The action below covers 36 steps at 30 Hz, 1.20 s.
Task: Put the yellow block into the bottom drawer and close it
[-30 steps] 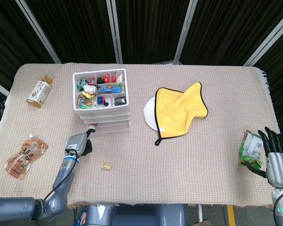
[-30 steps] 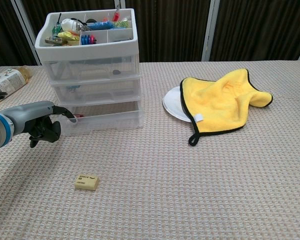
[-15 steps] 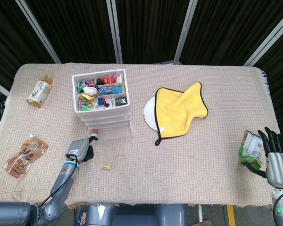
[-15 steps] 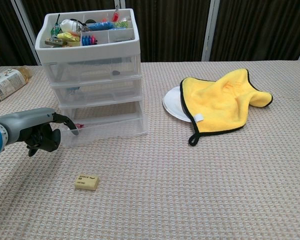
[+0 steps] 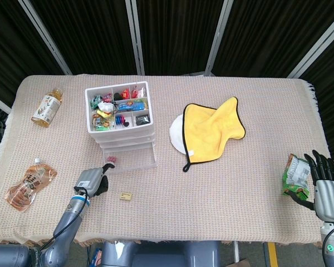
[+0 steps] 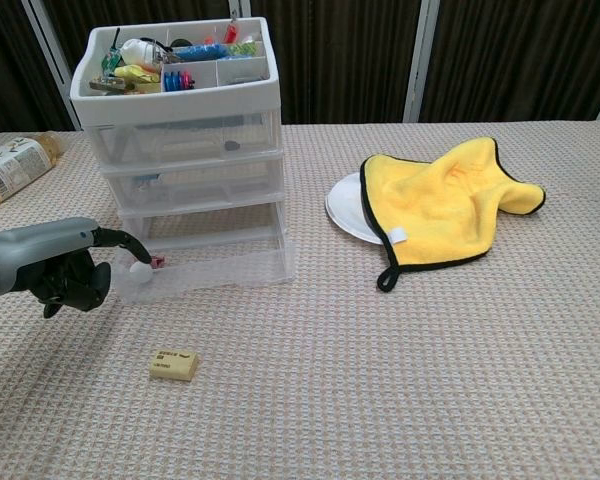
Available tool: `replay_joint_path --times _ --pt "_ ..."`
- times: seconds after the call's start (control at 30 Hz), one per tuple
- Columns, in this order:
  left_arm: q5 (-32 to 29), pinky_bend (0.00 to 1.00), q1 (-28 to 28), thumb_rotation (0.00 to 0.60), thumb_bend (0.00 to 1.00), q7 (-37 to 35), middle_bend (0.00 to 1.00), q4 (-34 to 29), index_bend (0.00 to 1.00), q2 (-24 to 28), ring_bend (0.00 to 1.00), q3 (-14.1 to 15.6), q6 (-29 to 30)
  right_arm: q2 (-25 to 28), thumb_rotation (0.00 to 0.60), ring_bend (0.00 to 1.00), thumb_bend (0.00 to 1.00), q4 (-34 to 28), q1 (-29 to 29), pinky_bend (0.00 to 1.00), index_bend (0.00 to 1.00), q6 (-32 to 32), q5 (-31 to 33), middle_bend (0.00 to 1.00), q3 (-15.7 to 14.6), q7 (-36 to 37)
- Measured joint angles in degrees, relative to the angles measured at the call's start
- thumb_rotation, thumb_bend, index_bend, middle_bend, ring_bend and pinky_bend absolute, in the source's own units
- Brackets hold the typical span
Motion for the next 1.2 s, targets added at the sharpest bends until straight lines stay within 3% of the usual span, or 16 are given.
replay_joint_path --times 0.1,0.27,0.43,0.6,0.87,1.2 --pt "3.4 0.61 0.4 0.6 0.36 -0.3 0.8 0.0 0.08 0.3 0.76 0.4 0.6 0.0 0.6 0.0 0.05 0.1 0.0 0.0 0.09 0.0 0.0 0.0 0.0 0.0" --pt "11.7 0.58 1.5 0.6 0.31 -1.6 0.77 -0.1 0.09 0.7 0.73 1.5 2.9 -0.1 0.6 0.0 0.05 0.2 0.0 0.0 0.09 0.1 0.0 0.0 0.0 -0.1" --pt "21.8 0.63 3.4 0.6 0.3 -2.5 0.87 -1.3 0.19 1.8 0.82 5.0 4.9 -0.1 0.6 0.0 0.05 0.2 0.0 0.0 0.09 0.2 0.2 0.0 0.1 -0.2" --pt "26.8 0.69 5.1 0.6 0.31 -0.8 0.97 -3.9 0.29 3.9 0.89 9.5 5.3 -0.2 0.6 0.0 0.05 0.2 -0.1 0.0 0.09 0.4 0.1 0.0 0.2 -0.3" --pt "27.8 0.72 6.2 0.6 0.3 3.3 1.0 -3.5 0.32 3.7 0.93 11.8 4.6 -0.4 0.6 0.0 0.05 0.2 -0.1 0.0 0.09 0.5 0.4 0.0 0.3 -0.5" --pt "21.4 0.73 5.7 0.6 0.31 6.3 1.0 1.4 0.32 -1.1 0.93 9.1 1.7 -0.4 0.6 0.0 0.05 0.3 -0.1 0.0 0.09 0.5 0.7 0.0 0.5 -0.5"
